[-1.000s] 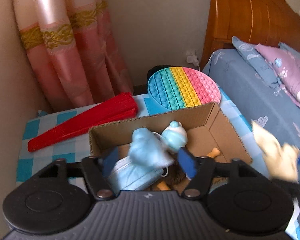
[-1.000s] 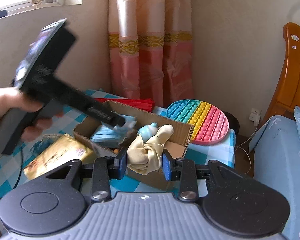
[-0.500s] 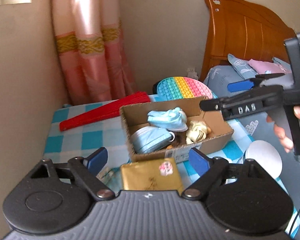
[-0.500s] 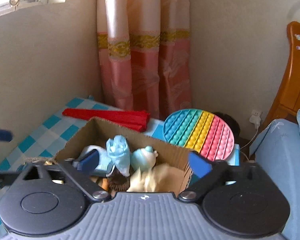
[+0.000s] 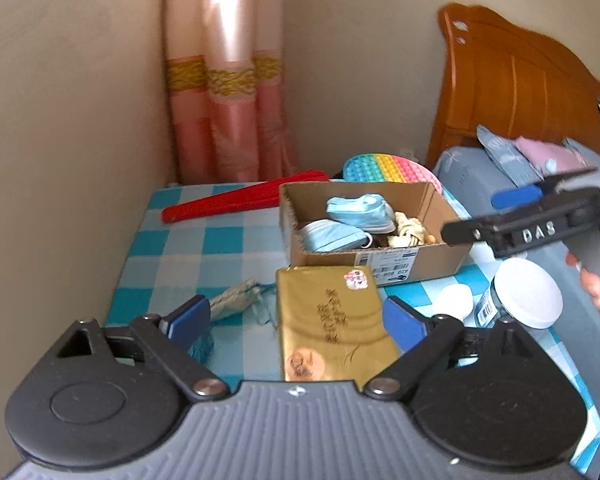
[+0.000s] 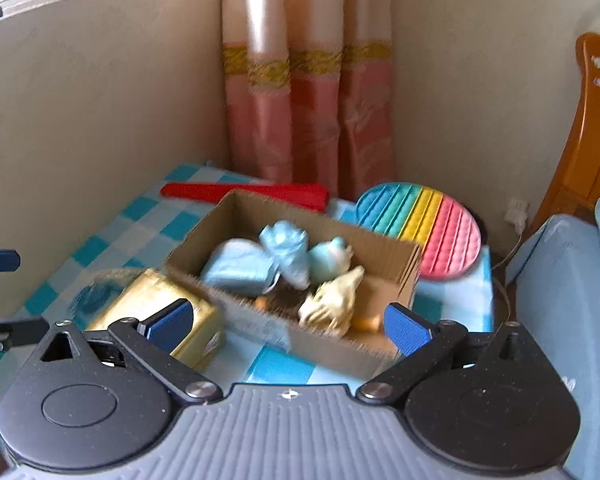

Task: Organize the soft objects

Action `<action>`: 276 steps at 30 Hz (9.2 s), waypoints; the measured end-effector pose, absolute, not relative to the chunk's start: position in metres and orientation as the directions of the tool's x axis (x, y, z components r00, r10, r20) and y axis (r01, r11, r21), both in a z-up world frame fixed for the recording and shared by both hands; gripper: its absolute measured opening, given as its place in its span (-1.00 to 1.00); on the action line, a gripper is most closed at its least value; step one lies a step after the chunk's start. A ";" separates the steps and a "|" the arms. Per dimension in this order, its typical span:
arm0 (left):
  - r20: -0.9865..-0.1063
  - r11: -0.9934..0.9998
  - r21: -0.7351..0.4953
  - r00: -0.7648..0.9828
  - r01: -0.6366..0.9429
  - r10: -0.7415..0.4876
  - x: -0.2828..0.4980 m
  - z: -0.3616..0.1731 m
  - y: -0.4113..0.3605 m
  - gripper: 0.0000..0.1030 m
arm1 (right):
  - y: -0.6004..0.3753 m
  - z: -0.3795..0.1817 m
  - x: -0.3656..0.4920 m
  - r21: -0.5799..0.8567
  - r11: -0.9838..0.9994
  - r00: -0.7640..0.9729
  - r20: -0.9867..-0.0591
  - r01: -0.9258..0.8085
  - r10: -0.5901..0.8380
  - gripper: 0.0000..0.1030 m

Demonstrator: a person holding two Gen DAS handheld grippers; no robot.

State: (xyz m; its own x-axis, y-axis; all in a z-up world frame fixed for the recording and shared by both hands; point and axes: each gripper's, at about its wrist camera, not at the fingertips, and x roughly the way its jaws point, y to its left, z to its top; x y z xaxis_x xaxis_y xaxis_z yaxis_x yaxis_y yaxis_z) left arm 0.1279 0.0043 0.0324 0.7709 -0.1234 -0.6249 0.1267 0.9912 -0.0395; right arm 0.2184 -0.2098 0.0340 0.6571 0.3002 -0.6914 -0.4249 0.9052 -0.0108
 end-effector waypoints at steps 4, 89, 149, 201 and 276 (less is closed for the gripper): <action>-0.624 0.997 -0.025 0.778 0.079 -0.077 0.113 0.028 0.010 0.81 | -0.203 0.033 0.212 0.010 0.898 0.619 -0.721 -0.439 0.311 1.00; -0.660 0.999 -0.029 0.749 0.041 -0.050 0.099 -0.001 0.027 0.83 | -0.163 -0.049 0.198 -0.038 0.906 0.398 -0.905 -0.422 0.148 0.57; -0.679 0.997 0.023 0.733 0.080 -0.043 0.222 -0.062 0.045 -0.79 | -0.173 -0.058 0.140 -0.053 0.895 0.530 -0.821 -0.443 0.214 0.07; -0.552 0.923 -0.080 0.754 0.378 -0.356 0.239 0.079 -0.071 -0.89 | -0.242 0.015 0.116 -0.017 0.902 0.665 -0.682 -0.431 0.305 0.01; -0.669 0.997 0.052 0.743 0.050 -0.003 0.068 0.036 -0.035 0.99 | -0.214 0.023 0.066 -0.006 0.999 0.623 -0.782 -0.035 0.018 1.00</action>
State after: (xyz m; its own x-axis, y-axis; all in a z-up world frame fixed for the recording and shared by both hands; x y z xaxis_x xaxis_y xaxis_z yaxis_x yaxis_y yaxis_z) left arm 0.0677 -0.0352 0.0359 0.7431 -0.0029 -0.6692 0.0505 0.9974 0.0517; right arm 0.0659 -0.2136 0.0234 0.6234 0.0175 -0.7817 -0.0352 0.9994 -0.0057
